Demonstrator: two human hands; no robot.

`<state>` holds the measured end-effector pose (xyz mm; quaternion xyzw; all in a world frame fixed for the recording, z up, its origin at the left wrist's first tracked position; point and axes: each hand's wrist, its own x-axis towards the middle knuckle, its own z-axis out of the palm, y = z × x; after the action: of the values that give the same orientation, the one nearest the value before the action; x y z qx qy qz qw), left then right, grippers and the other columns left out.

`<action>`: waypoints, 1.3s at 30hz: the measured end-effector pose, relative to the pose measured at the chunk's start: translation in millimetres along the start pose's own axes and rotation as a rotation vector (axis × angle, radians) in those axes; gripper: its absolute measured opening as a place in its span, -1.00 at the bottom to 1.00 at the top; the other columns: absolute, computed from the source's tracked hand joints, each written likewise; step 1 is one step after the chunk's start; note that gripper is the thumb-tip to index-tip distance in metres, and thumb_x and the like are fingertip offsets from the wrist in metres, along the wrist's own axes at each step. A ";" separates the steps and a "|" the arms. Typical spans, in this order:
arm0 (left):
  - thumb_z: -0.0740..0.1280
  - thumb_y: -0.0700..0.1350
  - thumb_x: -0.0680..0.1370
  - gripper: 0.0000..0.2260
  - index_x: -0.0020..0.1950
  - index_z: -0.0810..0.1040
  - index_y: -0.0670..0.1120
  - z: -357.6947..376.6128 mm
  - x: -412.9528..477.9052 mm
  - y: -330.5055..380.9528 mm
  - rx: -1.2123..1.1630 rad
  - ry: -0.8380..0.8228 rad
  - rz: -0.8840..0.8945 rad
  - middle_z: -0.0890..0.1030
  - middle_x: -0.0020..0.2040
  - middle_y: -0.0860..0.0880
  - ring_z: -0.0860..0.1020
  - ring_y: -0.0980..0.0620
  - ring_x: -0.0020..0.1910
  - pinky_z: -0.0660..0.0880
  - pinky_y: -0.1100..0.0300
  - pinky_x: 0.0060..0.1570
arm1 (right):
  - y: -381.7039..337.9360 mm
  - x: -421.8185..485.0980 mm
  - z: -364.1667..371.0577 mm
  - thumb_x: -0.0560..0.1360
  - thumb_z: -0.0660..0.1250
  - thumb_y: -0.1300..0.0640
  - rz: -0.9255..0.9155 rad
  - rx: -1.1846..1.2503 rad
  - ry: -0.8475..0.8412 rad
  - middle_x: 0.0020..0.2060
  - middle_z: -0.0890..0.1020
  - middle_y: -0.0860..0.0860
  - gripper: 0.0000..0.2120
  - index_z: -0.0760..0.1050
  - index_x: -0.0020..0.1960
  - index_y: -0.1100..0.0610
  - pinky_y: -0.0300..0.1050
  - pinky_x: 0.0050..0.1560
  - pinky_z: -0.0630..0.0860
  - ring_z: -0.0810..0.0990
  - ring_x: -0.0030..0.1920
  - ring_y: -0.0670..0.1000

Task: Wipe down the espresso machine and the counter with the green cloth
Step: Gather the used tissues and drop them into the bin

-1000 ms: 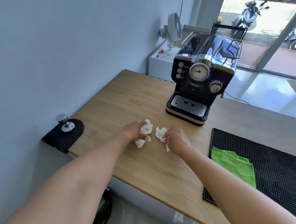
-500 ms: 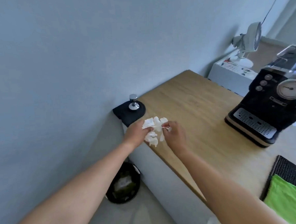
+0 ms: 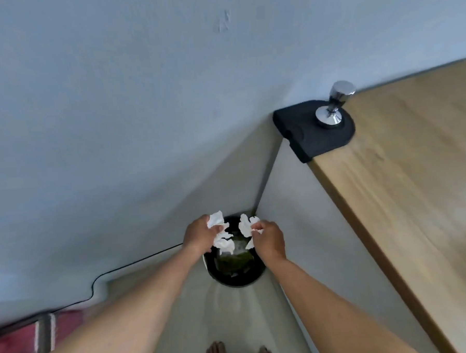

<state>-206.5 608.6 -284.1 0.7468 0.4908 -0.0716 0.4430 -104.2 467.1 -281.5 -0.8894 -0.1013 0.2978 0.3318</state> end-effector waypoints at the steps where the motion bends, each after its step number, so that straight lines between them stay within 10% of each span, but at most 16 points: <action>1: 0.34 -0.01 0.54 -0.61 0.26 0.46 -0.23 15.2 12.6 -14.2 -0.010 -0.007 -0.023 0.56 0.19 -0.21 0.58 -0.16 -0.05 0.42 0.32 -0.53 | 15.1 12.9 14.0 0.51 0.25 0.26 0.026 -0.017 -0.003 0.12 0.61 0.07 -0.80 0.63 -0.02 0.08 -0.26 -0.03 0.38 0.60 0.11 0.09; 11: 0.37 -0.05 0.54 -0.60 0.34 0.46 -0.14 145.2 120.5 -121.1 -0.105 -0.074 -0.128 0.56 0.25 -0.15 0.58 -0.12 0.10 0.60 0.05 -0.06 | 141.1 123.0 132.1 0.48 0.40 0.20 0.086 -0.081 -0.109 0.08 0.66 0.07 -0.82 0.64 0.07 0.12 -0.27 0.02 0.43 0.63 0.11 0.07; 17: 0.31 -0.02 0.57 -0.53 0.48 0.35 0.04 162.0 135.5 -130.6 -0.033 -0.235 -0.117 0.39 0.45 -0.09 0.41 -0.06 0.38 0.31 0.24 0.29 | 162.4 134.7 143.4 0.56 0.34 0.18 0.081 -0.053 -0.140 0.17 0.64 0.11 -0.71 0.58 0.27 0.14 -0.22 0.11 0.45 0.60 0.17 0.10; 27: 0.17 -0.19 0.55 -0.69 0.18 0.61 0.02 133.3 108.4 -78.3 0.002 -0.101 -0.085 0.60 0.23 0.02 0.54 0.00 0.21 0.41 0.24 0.19 | 128.6 108.6 111.0 0.56 0.34 0.07 0.055 -0.191 -0.157 0.45 0.31 0.10 -0.49 0.34 0.49 0.02 -0.05 0.39 0.39 0.41 0.40 0.14; 32: 0.19 -0.19 0.53 -0.72 0.05 0.64 0.05 96.8 79.0 -46.1 -0.002 -0.030 -0.041 0.63 0.15 0.05 0.59 0.03 0.09 0.44 0.29 0.03 | 86.4 79.2 82.3 0.54 0.22 0.26 0.063 -0.132 -0.019 0.11 0.50 0.02 -0.82 0.50 0.01 0.01 -0.12 0.12 0.49 0.57 0.11 0.10; 39: 0.17 -0.17 0.55 -0.74 0.01 0.63 0.06 31.3 16.8 2.5 0.088 0.015 0.040 0.63 0.14 0.00 0.57 -0.02 0.11 0.49 0.20 0.06 | 24.2 15.7 25.9 0.56 0.13 0.24 0.034 -0.094 -0.055 0.23 0.56 0.02 -0.67 0.58 0.17 0.03 -0.11 0.24 0.48 0.56 0.20 0.06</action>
<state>-185.7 596.6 -310.4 0.7759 0.4754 -0.0783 0.4073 -107.5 468.4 -320.2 -0.8970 -0.1093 0.3228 0.2815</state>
